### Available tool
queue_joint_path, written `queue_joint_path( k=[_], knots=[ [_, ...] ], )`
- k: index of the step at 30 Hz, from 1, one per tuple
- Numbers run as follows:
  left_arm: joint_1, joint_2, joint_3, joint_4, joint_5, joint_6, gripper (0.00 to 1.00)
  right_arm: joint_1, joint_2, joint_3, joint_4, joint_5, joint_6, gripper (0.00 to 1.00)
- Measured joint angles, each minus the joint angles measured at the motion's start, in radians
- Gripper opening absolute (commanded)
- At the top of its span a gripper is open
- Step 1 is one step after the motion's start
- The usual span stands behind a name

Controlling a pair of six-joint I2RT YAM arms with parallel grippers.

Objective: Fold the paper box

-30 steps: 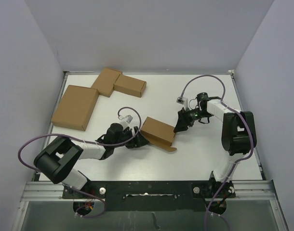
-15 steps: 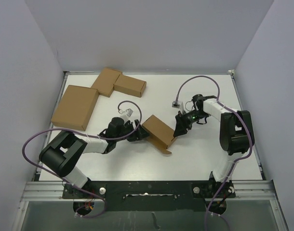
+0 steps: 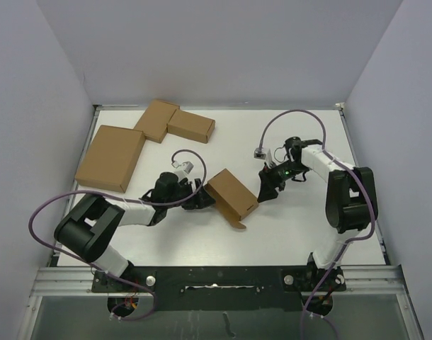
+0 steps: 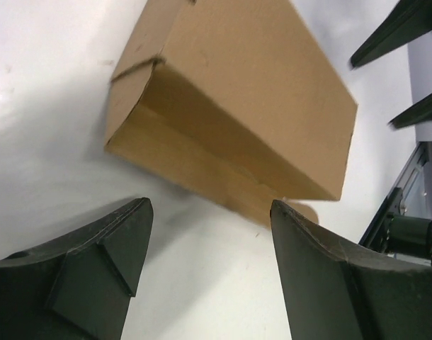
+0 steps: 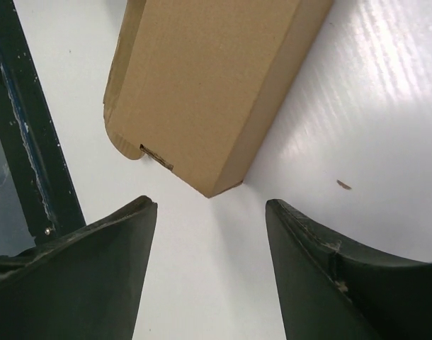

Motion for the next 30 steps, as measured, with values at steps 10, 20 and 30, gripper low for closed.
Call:
queue_joint_path(
  k=[10, 20, 30],
  knots=[
    [-0.018, -0.259, -0.084, -0.145, 0.001, 0.095, 0.66, -0.020, -0.156, -0.016, 0.013, -0.008, -0.059, 0.64],
    [-0.309, -0.467, -0.207, 0.031, -0.076, 0.417, 0.65, 0.069, -0.435, -0.119, 0.045, -0.144, -0.313, 0.71],
    [-0.492, -0.442, -0.342, 0.227, -0.117, 0.834, 0.66, 0.156, -0.463, -0.246, 0.069, -0.154, -0.555, 0.70]
  ],
)
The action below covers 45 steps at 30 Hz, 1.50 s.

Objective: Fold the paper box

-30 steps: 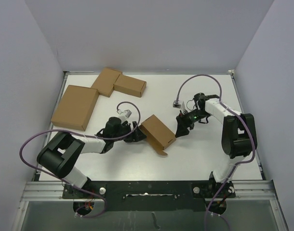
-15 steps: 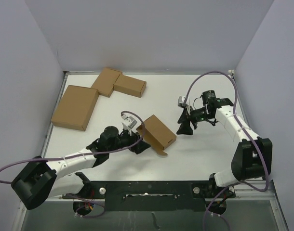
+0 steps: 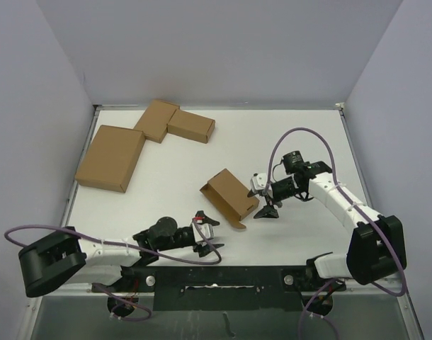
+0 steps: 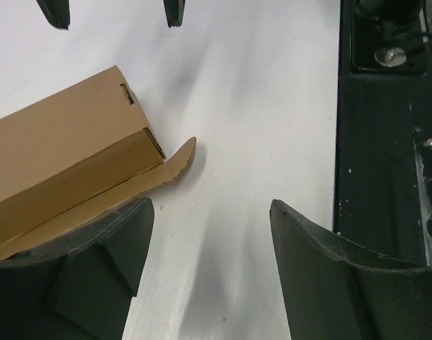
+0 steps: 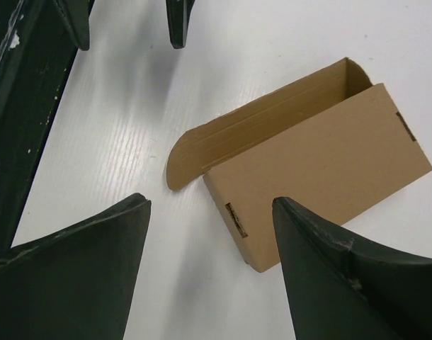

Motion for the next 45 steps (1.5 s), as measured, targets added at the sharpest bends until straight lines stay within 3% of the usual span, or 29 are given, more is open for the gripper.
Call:
queue_joint_path(
  k=[8, 14, 23, 36, 45],
  knots=[
    [-0.035, 0.234, 0.000, 0.182, -0.055, 0.157, 0.64, 0.014, -0.011, -0.090, 0.014, 0.029, -0.171, 0.70],
    [-0.061, 0.407, 0.018, 0.347, -0.110, 0.195, 0.63, 0.033, -0.012, -0.105, 0.074, 0.098, -0.174, 0.71],
    [-0.087, 0.540, 0.086, 0.499, -0.147, 0.198, 0.60, 0.033, -0.012, -0.125, 0.119, 0.146, -0.173, 0.71],
    [-0.093, 0.653, 0.152, 0.548, -0.168, 0.173, 0.48, 0.034, -0.010, -0.125, 0.132, 0.159, -0.160, 0.71],
    [-0.093, 0.675, 0.198, 0.526, -0.172, 0.174, 0.47, 0.008, 0.032, -0.109, 0.152, 0.146, -0.057, 0.72]
  ],
)
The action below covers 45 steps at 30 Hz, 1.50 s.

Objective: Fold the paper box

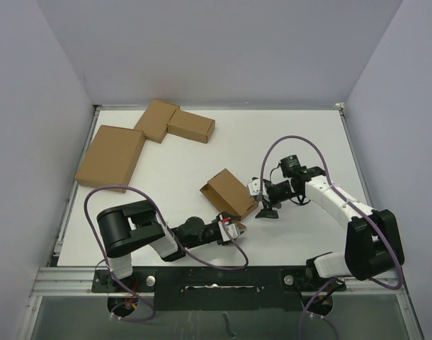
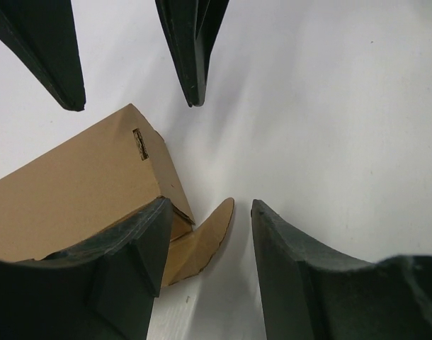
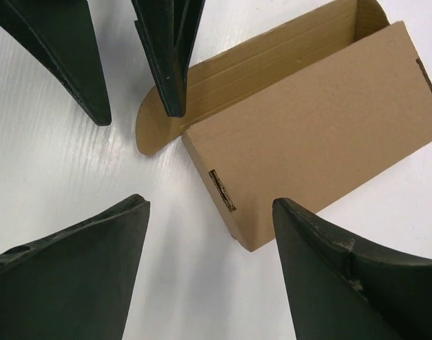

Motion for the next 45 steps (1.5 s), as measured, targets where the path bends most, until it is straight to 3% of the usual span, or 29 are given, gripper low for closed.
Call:
queue_joint_path(
  k=[20, 37, 45],
  knots=[
    [0.000, -0.006, 0.011, -0.113, 0.004, 0.010, 0.47, -0.075, 0.015, 0.076, 0.038, -0.008, 0.253, 0.73],
    [0.000, -0.123, 0.011, -0.260, 0.028, 0.004, 0.49, -0.075, 0.081, 0.137, 0.051, 0.048, 0.465, 0.72],
    [0.001, -0.158, 0.011, -0.314, 0.048, 0.001, 0.47, -0.075, 0.081, 0.138, 0.053, 0.063, 0.490, 0.72]
  ],
)
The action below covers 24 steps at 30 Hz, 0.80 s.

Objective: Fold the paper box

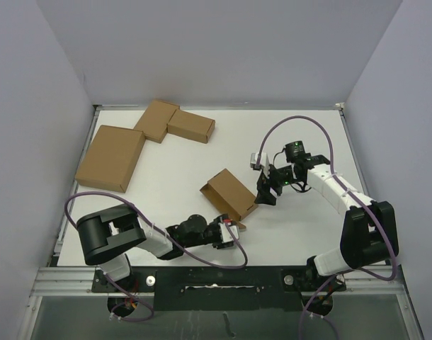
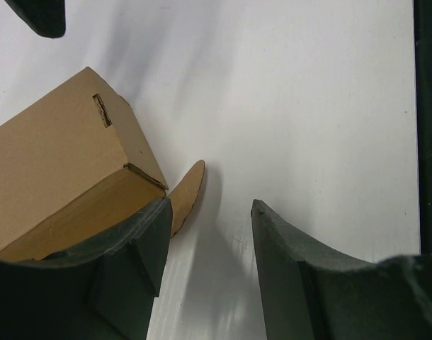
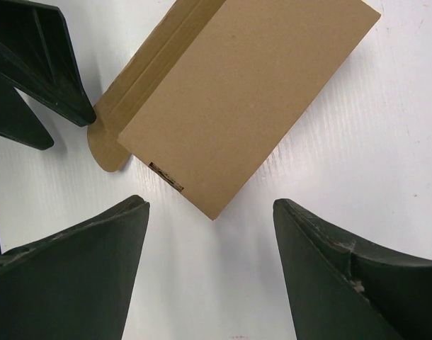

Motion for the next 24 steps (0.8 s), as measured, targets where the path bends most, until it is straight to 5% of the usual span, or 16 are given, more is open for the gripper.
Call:
queue_joint_path(
  k=[24],
  knots=[
    [0.000, 0.016, 0.082, -0.096, -0.048, 0.059, 0.41, 0.000, 0.017, 0.006, 0.002, 0.017, 0.029, 0.71]
  ],
)
